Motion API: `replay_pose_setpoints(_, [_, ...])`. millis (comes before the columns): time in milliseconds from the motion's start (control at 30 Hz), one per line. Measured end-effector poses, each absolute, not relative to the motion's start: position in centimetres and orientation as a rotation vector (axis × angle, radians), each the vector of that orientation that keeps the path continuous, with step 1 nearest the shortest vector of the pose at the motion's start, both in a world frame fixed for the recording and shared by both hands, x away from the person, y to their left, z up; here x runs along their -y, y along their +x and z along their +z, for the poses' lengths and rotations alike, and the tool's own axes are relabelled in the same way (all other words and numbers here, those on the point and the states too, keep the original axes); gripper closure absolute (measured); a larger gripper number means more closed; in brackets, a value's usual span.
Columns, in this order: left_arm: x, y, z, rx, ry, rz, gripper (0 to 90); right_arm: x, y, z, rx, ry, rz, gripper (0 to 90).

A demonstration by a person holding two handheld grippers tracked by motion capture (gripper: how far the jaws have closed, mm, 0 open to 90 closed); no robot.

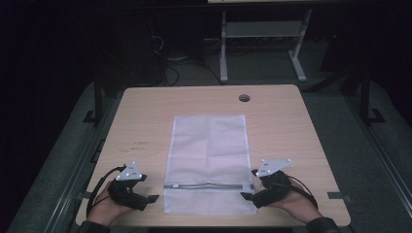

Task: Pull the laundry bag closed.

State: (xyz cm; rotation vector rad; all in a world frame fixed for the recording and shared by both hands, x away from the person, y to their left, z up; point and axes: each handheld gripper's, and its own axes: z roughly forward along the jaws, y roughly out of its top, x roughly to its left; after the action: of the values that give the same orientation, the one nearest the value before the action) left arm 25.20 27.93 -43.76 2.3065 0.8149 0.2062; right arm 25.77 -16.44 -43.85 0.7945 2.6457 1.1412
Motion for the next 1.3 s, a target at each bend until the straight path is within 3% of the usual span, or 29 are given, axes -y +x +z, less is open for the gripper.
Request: replay_pose_setpoints(1300, [-27.9, 25.3, -43.7, -0.788, 2.306, 0.170, 13.1, 6.6, 28.1, -43.3, -2.772, 0.534, 1.240, 26.2])
